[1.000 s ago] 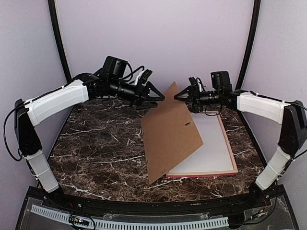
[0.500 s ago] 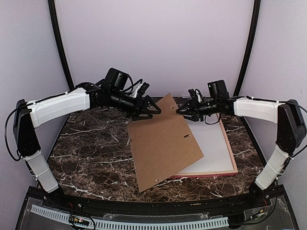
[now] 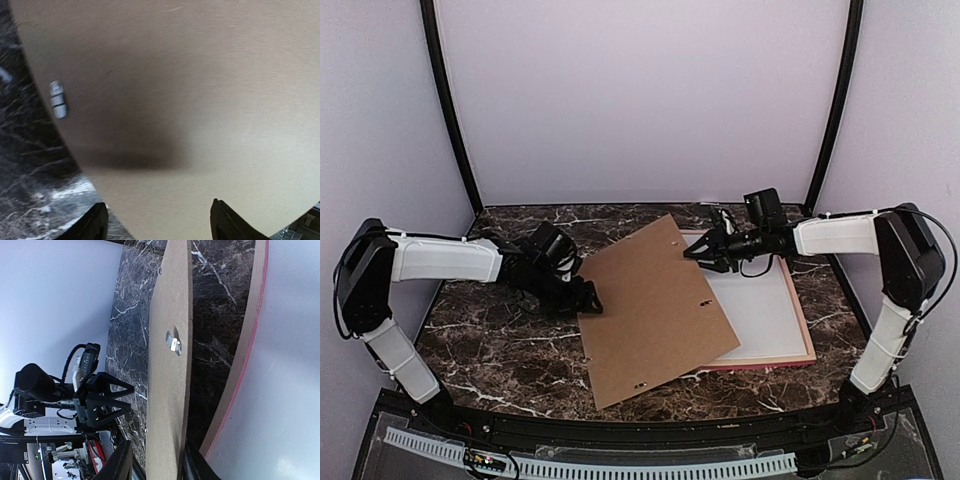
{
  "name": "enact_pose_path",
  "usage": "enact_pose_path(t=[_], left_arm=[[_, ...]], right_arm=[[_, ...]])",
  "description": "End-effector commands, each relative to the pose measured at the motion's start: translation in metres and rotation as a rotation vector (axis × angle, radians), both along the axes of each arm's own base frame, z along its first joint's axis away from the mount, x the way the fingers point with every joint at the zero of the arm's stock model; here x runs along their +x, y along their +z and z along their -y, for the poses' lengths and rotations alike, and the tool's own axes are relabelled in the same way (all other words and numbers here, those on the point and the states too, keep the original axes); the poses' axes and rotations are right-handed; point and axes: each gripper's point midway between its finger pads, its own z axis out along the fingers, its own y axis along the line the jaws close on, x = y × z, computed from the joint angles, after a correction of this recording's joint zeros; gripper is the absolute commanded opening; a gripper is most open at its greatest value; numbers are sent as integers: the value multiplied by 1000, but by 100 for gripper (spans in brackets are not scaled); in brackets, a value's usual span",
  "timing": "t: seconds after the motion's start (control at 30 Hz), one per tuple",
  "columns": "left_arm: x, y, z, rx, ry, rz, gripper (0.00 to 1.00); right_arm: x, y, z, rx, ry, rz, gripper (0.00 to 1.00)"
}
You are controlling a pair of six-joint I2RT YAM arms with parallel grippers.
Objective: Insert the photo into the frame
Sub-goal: Pick up the backboard from the center of the board.
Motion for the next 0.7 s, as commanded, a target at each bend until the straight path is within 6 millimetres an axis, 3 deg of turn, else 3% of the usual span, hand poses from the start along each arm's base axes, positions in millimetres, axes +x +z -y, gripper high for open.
enact_pose_path(t=[0.0,0.2,0.67], left_arm=[[-1,-4,-43,73,125,36,73],[-15,-25,-54,76,139,-28,73],[-19,-44,-22,-69,101,-96,71]], right_arm=[[-1,10,-16,67,38,50,33],[-3,8,-23,76,48,45,33],[-21,-8,-34,51,80,15,34]])
